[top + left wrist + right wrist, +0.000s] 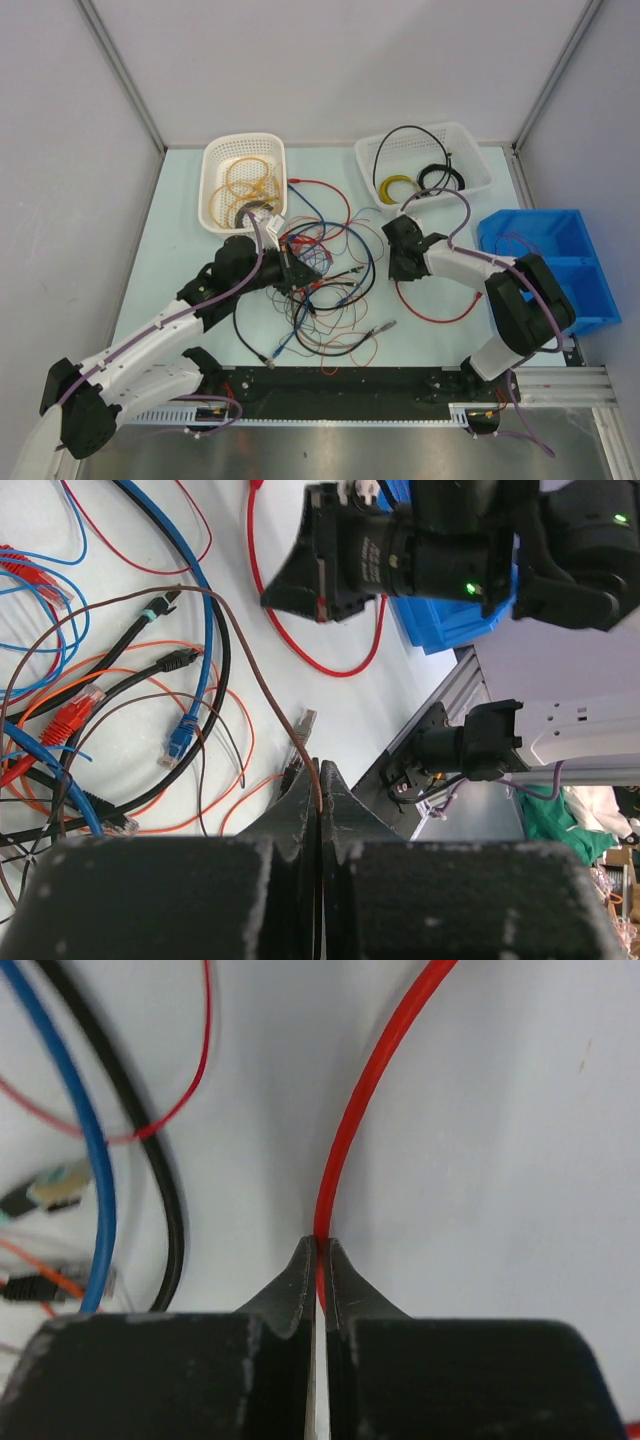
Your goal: Untangle the cables
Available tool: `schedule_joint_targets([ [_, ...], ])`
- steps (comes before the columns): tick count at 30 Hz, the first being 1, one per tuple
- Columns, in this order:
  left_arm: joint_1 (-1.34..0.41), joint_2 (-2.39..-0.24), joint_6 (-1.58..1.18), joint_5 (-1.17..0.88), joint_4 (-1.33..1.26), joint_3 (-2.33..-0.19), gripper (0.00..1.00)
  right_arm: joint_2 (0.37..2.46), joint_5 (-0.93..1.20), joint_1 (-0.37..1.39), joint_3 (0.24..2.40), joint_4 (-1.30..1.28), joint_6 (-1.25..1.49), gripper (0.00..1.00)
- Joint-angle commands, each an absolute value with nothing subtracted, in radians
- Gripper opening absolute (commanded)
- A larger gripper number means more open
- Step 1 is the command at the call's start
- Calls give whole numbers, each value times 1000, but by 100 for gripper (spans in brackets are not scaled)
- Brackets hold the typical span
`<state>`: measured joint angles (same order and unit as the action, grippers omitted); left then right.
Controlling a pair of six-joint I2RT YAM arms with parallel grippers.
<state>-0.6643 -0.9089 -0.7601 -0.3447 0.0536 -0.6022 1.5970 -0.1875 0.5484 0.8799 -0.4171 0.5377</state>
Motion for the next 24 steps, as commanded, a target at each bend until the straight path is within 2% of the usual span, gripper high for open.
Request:
schedule_joint_targets([
  [1, -658, -899, -762, -350, 35, -615, 0, 1415, -202, 591, 931, -549, 565, 0],
  [11, -658, -894, -762, -347, 37, -620, 0, 1138, -308, 560, 1258, -742, 533, 0],
  [14, -660, -891, -764, -350, 35, -620, 0, 1086, -316, 396, 1328, -739, 496, 0],
  [15, -660, -893, -764, -354, 34, -620, 0, 1072, -243, 271, 1341, -732, 497, 0],
  [18, -660, -887, -764, -354, 35, -621, 0, 1035, -107, 86, 1387, -674, 514, 0],
  [19, -658, -887, -764, -356, 34, -620, 0, 1032, -66, -36, 1402, -652, 520, 0],
  [24, -658, -893, -752, -360, 41, -635, 0, 1104, -19, -40, 1502, -666, 537, 0],
])
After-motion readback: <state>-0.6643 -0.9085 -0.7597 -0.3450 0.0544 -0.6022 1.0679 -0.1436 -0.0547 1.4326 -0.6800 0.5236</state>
